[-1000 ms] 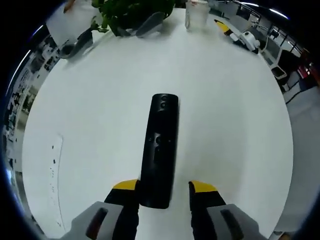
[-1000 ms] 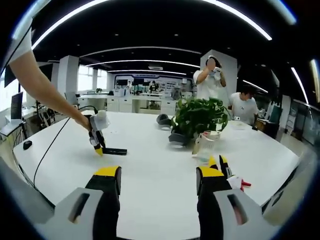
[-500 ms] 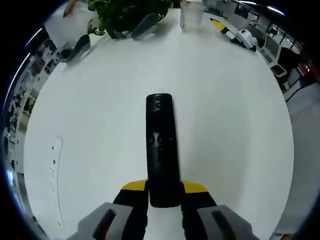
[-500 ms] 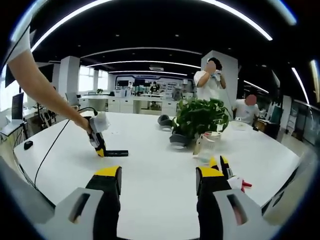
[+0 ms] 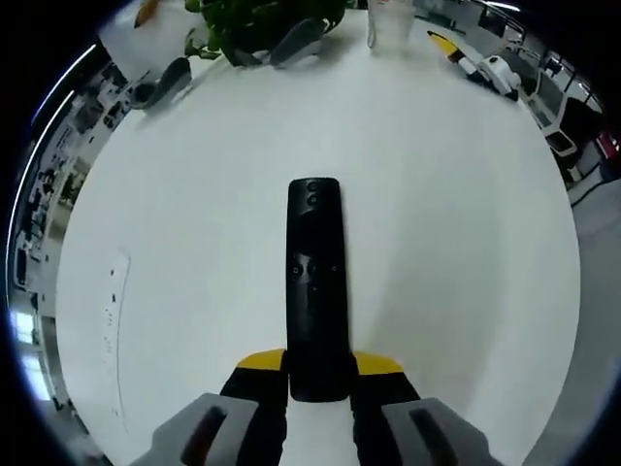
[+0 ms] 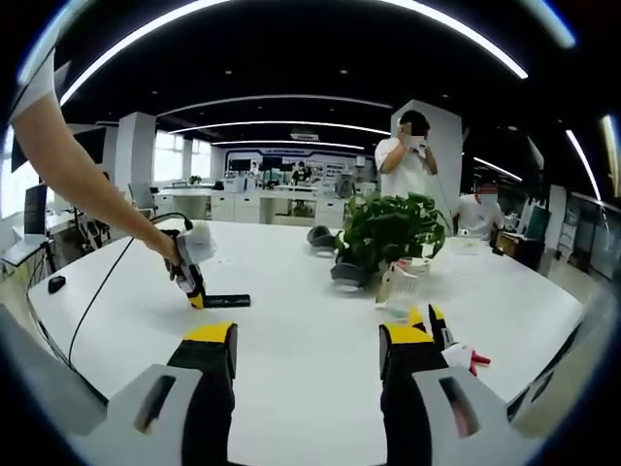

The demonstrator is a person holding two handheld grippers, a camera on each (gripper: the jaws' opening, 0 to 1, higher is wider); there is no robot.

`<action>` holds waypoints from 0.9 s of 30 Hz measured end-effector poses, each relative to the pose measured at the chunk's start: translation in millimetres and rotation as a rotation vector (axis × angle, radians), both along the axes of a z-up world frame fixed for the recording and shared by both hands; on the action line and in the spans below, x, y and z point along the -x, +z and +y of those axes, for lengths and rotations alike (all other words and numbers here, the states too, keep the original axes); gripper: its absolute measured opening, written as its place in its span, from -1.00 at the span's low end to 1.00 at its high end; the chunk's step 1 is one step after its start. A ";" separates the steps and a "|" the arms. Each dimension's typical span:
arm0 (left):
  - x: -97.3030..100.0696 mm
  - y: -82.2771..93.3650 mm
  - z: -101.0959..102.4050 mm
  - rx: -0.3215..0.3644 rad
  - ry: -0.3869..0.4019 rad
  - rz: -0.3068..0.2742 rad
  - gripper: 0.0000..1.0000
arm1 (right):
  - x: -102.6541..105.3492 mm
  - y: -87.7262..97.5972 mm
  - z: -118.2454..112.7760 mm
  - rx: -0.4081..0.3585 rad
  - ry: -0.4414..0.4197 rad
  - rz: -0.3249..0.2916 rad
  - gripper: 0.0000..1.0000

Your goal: Press the specified remote control buttons in sequence, fully releasing each button before pressing the next.

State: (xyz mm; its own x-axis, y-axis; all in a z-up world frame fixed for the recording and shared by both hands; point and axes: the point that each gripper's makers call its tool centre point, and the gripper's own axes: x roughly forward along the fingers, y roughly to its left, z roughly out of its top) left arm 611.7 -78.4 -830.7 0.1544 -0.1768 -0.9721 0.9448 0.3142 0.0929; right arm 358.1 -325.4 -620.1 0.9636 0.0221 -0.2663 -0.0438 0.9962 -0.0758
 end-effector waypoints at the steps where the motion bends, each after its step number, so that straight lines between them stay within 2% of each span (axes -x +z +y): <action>1: 0.8 0.1 -0.3 -0.003 -0.001 -0.002 -0.53 | 0.1 0.2 0.0 0.000 0.000 -0.001 0.22; 4: -2.6 -0.2 2.1 -0.020 -0.029 -0.047 -0.53 | 0.2 0.9 0.6 -0.003 0.003 -0.003 0.21; 7: 3.6 -0.7 1.8 -0.041 -0.040 -0.053 -0.54 | 0.3 1.1 1.4 -0.003 0.007 -0.004 0.20; 10: 9.7 -0.4 -0.8 -0.049 -0.057 -0.043 -0.54 | 0.4 0.9 2.5 -0.003 0.013 -0.003 0.19; 17: 19.8 -2.4 0.4 -0.029 -0.027 -0.024 -0.53 | 0.7 2.2 3.1 -0.008 0.018 -0.011 0.19; 21: 28.0 -1.2 0.0 -0.019 -0.012 -0.037 -0.53 | 0.6 2.5 2.3 -0.009 0.015 -0.014 0.18; 24: 34.9 -0.8 -2.4 -0.047 -0.087 -0.060 -0.54 | 0.8 2.9 2.5 -0.008 0.018 -0.017 0.18; 27: 39.0 -2.6 -3.9 -0.062 -0.096 -0.056 -0.54 | 1.0 3.5 2.3 -0.010 0.018 -0.021 0.17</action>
State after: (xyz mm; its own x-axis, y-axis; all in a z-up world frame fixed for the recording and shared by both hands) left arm 572.7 -82.3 -833.2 0.1938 -0.1336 -0.9719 0.9631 0.2145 0.1626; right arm 357.1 -323.1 -616.6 0.9684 0.0420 -0.2456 -0.0602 0.9959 -0.0669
